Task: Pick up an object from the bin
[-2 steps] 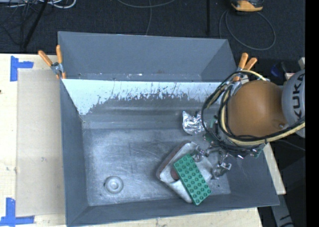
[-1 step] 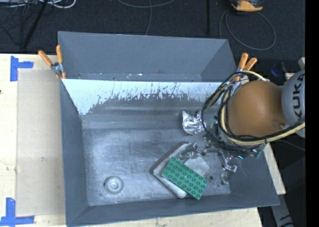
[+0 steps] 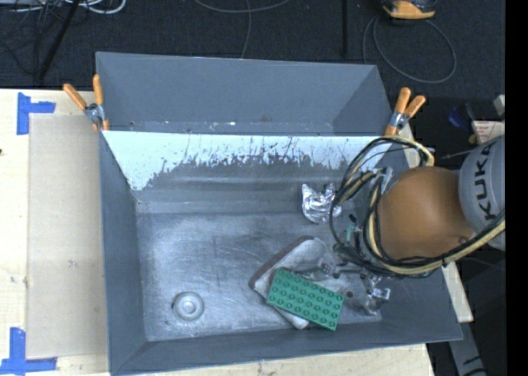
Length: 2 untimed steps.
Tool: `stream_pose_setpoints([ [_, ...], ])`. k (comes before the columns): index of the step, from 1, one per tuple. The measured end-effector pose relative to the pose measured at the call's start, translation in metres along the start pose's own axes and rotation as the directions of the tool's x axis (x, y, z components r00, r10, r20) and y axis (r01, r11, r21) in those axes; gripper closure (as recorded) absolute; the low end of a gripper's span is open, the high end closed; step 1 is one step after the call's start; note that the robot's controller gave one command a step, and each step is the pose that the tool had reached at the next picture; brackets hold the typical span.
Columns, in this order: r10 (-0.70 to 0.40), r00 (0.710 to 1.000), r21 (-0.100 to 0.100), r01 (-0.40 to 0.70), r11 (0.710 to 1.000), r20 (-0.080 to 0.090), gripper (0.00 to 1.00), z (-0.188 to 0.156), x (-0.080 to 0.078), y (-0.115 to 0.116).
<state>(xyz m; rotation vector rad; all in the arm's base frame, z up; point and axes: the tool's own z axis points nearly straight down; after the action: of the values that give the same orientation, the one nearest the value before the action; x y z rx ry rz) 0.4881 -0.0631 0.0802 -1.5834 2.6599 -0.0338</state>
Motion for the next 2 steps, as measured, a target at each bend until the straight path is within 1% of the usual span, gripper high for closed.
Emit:
stream_pose_setpoints([
  [1, -0.415, 0.91, -0.018, 0.415, 0.91, 0.005, 0.0, -0.0058, -0.0349, 0.0137],
  [2, -0.533, 0.846, -0.012, 0.533, 0.846, 0.007, 0.0, -0.0044, -0.0397, 0.0163],
])
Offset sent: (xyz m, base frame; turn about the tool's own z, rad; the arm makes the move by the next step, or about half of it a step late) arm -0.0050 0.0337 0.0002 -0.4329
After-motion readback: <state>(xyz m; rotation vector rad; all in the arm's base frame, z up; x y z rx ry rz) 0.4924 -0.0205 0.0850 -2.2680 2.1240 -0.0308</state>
